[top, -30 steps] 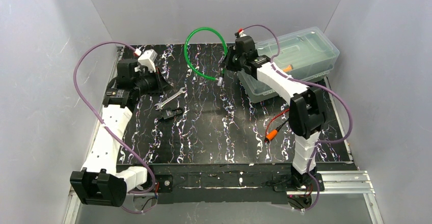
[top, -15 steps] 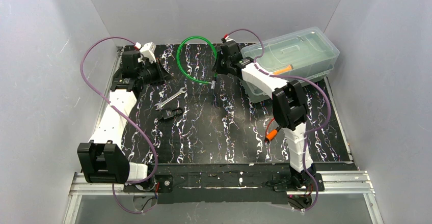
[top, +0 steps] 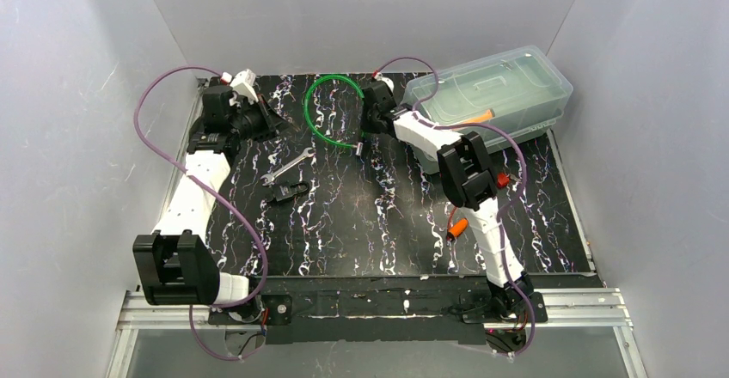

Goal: Lock with the key
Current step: Place the lock at the center of the board.

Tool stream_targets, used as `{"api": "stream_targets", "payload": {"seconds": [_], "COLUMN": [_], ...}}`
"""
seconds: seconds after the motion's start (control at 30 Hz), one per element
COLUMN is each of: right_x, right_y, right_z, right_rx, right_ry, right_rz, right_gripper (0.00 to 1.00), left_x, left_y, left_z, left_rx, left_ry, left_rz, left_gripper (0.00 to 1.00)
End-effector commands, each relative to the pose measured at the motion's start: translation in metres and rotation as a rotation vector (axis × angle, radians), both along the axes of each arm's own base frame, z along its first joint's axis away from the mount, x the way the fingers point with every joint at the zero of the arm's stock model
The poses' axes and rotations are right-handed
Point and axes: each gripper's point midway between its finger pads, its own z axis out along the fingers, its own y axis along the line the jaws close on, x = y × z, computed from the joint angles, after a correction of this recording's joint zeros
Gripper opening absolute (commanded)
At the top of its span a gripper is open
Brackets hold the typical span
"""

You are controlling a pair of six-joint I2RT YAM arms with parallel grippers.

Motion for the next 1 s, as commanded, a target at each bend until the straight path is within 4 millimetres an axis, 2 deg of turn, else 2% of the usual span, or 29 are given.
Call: {"api": "stream_targets", "payload": {"seconds": [0.0,0.07,0.13,0.3,0.47,0.57,0.67,0.73,0.9,0.97], "right_x": [0.031,0.037,0.042,0.050,0.054,0.051,0.044,0.039,0.016,0.004], "right_y": [0.008,0.004,-0.001,-0.005,-0.006,-0.002,0.006,0.012,0.021,0.022], "right_z": [0.033,0.029,0.026,0.016,0.008,0.011,0.026,0.045,0.101,0.132], "right_rx": [0.045,0.020,-0.002,-0.038,-0.061,-0.051,-0.019,0.009,0.070,0.093], "right_ry": [-0.113,-0.127,-0.141,-0.160,-0.174,-0.175,-0.192,-0.222,-0.312,-0.368], "right_rz": [-0.062,-0.087,-0.115,-0.141,-0.129,-0.094,-0.031,0.022,0.166,0.221], "right_gripper": [0.15,0.17,0.21,0.42,0.45,0.49,0.54,0.60,0.76,0.81], "left_x": [0.000,0.002,0.005,0.005,0.006,0.009,0.017,0.024,0.049,0.060], "left_y": [-0.004,-0.001,0.011,0.016,0.019,0.020,0.021,0.024,0.031,0.031], "left_z": [0.004,0.001,-0.002,-0.009,-0.012,-0.013,-0.011,-0.011,-0.016,-0.018], "left_rx": [-0.071,-0.068,-0.070,-0.075,-0.081,-0.067,-0.047,-0.023,0.034,0.049], "left_ry": [0.001,0.006,0.011,0.023,0.029,0.019,0.002,-0.016,-0.018,-0.018], "left_rz": [0.000,0.014,0.046,0.059,0.066,0.052,0.043,0.039,0.038,0.026], "left_gripper": [0.00,0.00,0.00,0.00,0.00,0.00,0.00,0.00,0.00,0.00]}}
